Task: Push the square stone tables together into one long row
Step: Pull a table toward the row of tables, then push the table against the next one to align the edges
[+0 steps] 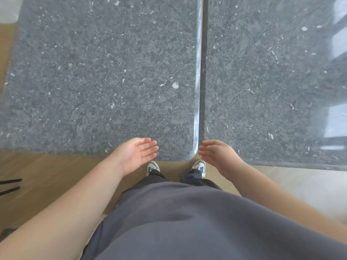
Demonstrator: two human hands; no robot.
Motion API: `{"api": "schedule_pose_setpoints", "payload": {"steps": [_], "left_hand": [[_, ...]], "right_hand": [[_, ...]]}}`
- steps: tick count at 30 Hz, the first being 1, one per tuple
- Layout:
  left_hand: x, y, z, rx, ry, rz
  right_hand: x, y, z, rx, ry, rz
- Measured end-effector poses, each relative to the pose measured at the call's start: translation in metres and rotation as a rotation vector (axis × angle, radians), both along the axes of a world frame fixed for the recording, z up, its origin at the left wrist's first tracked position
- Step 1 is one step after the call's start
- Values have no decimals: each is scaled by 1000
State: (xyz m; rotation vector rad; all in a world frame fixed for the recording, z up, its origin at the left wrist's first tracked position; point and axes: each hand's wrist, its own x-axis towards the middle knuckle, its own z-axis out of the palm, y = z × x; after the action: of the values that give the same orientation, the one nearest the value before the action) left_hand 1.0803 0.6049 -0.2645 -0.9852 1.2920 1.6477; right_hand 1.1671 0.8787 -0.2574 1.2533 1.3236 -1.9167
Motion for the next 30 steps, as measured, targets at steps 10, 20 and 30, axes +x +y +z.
{"api": "schedule_pose_setpoints", "payload": {"steps": [10,20,30], "left_hand": [[-25,-36,51,-144,381,27],[-77,-171,56,-142,559,41],[-132,-404,91,-296,649,12]], "right_hand": [[-45,11,66,254,283,-18],[-85,-117,82,327,358,9],[-150,-333,103,367,433,-5]]}}
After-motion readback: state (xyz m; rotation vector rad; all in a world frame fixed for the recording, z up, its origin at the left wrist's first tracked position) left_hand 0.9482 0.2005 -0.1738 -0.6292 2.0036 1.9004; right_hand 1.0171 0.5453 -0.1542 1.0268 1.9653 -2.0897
